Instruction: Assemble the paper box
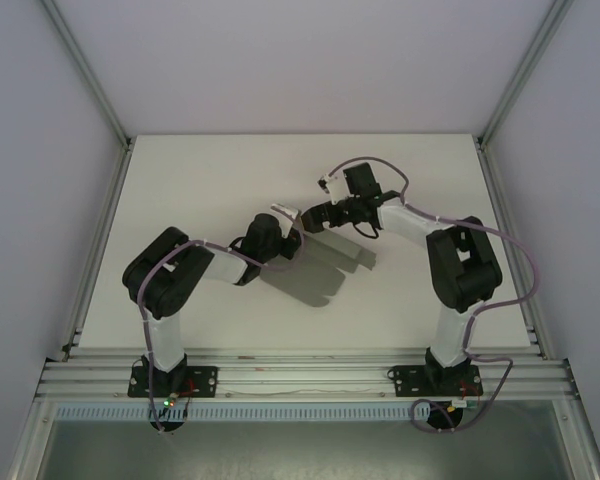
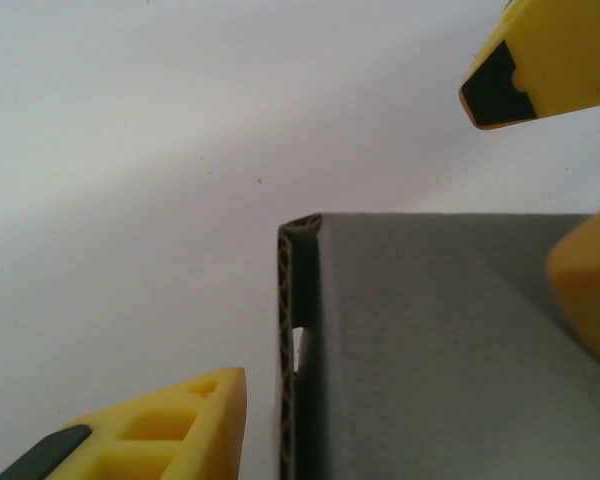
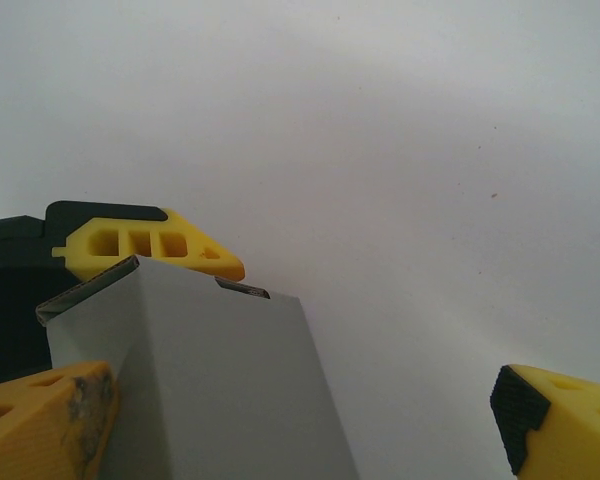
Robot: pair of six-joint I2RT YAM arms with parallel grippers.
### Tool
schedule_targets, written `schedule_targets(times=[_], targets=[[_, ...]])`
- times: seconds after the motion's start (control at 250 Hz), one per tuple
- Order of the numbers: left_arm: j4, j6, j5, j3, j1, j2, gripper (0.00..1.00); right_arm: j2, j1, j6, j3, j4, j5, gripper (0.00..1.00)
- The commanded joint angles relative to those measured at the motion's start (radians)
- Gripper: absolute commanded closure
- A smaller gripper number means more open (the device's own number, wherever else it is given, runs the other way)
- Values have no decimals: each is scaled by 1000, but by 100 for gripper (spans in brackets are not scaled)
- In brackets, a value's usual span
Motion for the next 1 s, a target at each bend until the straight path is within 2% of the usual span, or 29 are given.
schedule_targets(times=[0.0, 0.1, 0.144, 0.184, 0.264, 0.312, 0.436, 0.596, 0.744, 0.863, 0.995], targets=[[-12, -23, -54, 26, -9, 17, 69, 49, 27, -32, -59, -110, 128, 4], [-32, -47, -127, 61, -9, 46, 82, 51, 29, -26, -51, -119, 125, 4], [-51, -52, -144, 82, -10, 57, 100, 51, 30, -18, -48, -121, 125, 4], [-71, -57, -196, 103, -16, 70, 100, 51, 30, -3, -48, -120, 132, 4], [-164, -66, -371, 159, -42, 95, 100, 51, 30, 37, -48, -120, 149, 4], [-165, -84, -483, 162, -61, 109, 100, 51, 34, 78, -49, -120, 168, 4], [-146, -140, -536, 143, -73, 126, 100, 55, 49, 173, -87, -82, 182, 4], [-104, -165, -643, 134, -97, 151, 100, 50, 71, 206, -126, -48, 192, 4], [-191, -200, -628, 152, -99, 116, 100, 33, 72, 221, -128, -45, 198, 5], [-179, -204, -554, 111, -99, 56, 74, 26, 72, 220, -125, -42, 210, 5], [-116, -201, -446, 33, -99, -29, 53, 34, 71, 225, -107, -57, 232, 5]])
